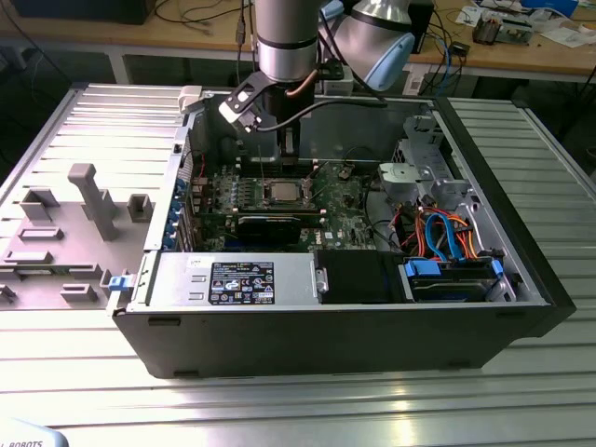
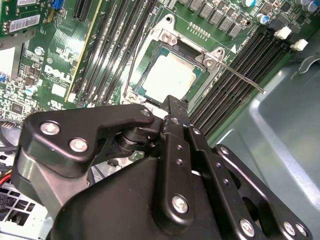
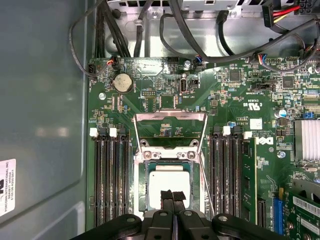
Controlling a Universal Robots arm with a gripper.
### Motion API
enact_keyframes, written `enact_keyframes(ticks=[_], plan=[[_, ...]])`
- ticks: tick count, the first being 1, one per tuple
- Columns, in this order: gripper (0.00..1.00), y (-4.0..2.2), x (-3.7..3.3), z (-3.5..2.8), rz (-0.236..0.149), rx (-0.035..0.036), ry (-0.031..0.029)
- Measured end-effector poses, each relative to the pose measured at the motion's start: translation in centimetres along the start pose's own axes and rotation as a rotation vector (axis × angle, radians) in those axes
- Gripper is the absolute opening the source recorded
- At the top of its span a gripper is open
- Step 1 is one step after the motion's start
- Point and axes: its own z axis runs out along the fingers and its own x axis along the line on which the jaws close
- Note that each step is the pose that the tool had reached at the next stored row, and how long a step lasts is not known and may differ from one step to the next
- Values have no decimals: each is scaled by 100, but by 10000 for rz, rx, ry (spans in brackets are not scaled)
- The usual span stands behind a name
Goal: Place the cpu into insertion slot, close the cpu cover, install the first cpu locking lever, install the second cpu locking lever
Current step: 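Close the cpu cover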
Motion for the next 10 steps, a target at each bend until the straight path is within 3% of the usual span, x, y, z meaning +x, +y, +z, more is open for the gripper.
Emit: enact_keyframes(ticks=[10], plan=[[11,5,2,-89,0,-1,-3]])
